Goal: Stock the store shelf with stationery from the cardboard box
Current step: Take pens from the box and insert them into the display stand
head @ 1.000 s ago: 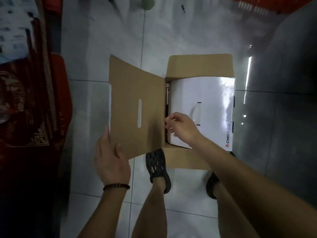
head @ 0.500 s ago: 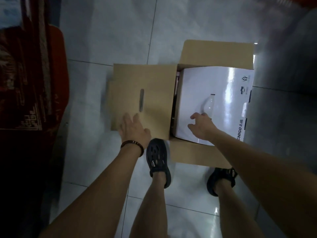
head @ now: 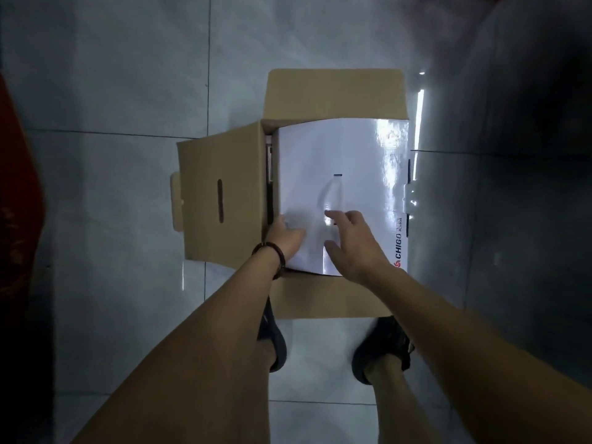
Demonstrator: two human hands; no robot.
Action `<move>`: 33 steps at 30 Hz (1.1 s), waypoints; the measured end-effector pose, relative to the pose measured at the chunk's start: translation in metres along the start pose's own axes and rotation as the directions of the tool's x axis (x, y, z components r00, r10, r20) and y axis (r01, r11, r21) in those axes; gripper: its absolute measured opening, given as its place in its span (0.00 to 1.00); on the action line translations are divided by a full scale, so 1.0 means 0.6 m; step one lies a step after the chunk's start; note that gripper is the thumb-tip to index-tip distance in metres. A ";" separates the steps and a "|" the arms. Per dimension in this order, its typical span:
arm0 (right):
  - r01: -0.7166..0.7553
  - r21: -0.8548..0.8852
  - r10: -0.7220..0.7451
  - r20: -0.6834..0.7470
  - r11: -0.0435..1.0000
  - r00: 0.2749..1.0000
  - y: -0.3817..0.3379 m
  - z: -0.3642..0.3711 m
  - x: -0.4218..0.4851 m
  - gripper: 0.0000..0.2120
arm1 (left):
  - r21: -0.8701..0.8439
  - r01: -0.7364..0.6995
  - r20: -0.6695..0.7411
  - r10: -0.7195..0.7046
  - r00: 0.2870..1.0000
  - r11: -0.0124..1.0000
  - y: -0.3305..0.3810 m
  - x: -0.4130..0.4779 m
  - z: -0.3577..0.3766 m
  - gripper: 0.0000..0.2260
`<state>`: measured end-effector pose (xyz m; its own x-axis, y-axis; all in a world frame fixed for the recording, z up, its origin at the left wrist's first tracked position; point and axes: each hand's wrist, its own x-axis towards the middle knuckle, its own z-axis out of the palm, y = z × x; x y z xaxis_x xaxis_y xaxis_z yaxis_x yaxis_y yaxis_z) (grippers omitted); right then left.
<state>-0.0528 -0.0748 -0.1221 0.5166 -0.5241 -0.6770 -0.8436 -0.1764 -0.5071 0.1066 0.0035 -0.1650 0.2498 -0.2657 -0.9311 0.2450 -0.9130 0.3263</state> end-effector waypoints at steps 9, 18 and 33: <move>-0.007 0.558 0.053 -0.065 0.830 0.996 0.012 -0.029 -0.015 0.14 | -0.302 0.081 -0.120 -0.122 0.985 0.950 -0.029 0.023 0.032 0.42; -0.021 0.450 0.154 -0.261 0.893 0.953 -0.011 -0.151 -0.077 0.05 | -0.118 -0.207 -0.532 0.114 0.839 0.971 -0.001 -0.210 0.064 0.21; 0.201 -0.265 -0.316 -0.522 0.943 0.793 0.104 -0.362 -0.245 0.14 | 0.495 -0.680 0.469 0.493 0.733 0.541 0.087 -0.347 0.457 0.17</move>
<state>-0.2133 -0.1899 0.0615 0.5993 -0.7945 -0.0982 -0.7306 -0.4925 -0.4729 -0.1895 -0.0739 0.0014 -0.1351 -0.7898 -0.5983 -0.5013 -0.4663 0.7288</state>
